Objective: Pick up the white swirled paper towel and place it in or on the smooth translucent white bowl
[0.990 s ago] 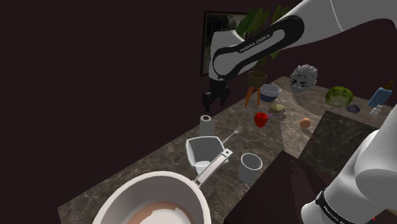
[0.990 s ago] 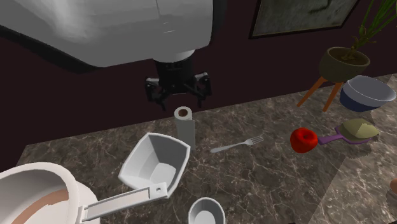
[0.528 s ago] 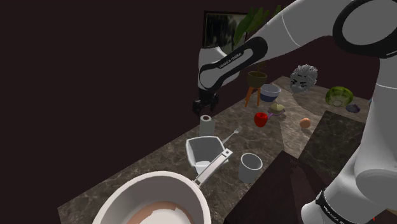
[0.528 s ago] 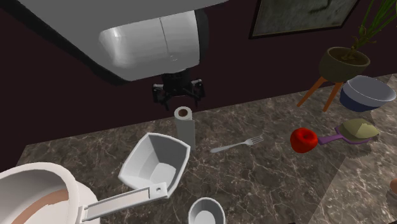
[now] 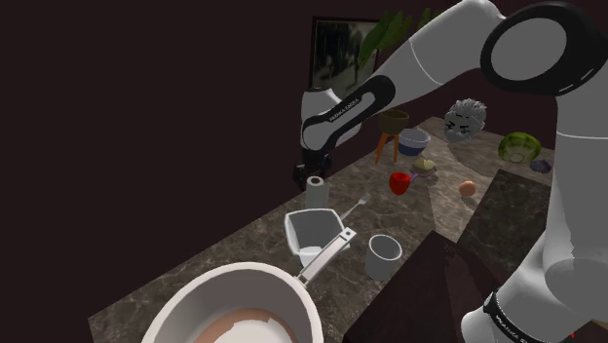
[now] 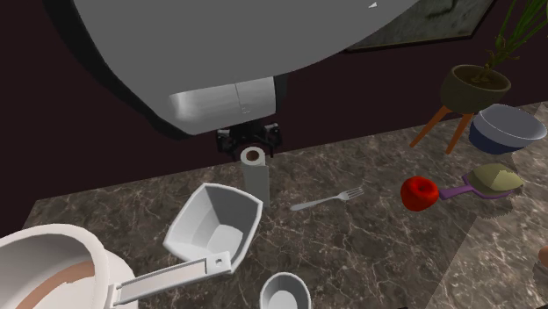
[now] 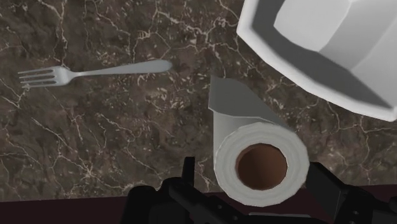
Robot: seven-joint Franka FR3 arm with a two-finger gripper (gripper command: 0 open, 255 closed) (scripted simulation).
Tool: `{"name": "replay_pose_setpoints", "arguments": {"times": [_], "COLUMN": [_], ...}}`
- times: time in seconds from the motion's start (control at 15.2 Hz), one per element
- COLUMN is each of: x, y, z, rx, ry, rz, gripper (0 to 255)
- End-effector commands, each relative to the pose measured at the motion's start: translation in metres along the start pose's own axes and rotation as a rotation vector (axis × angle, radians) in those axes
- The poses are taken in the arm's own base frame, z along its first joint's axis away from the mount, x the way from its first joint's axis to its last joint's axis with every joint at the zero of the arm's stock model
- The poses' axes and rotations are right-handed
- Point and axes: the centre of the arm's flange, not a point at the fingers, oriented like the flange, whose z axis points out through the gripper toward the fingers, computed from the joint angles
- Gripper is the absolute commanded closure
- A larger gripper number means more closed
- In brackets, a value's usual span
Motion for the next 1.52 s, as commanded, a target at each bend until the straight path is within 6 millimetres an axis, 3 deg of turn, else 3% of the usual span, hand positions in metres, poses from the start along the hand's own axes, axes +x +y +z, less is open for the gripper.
{"name": "replay_pose_setpoints", "arguments": {"times": [0.0,0.4,0.46,1.06,1.45], "x": [0.000,0.000,0.000,0.000,0.001], "y": [0.000,0.000,0.000,0.000,0.002], "z": [0.004,0.004,0.004,0.004,-0.028], "rx": [0.000,0.000,0.000,0.000,0.000], "ry": [0.001,0.000,0.000,0.001,0.001], "rz": [0.000,0.000,0.000,0.000,0.000], "gripper": [0,0,255,255,255]}}
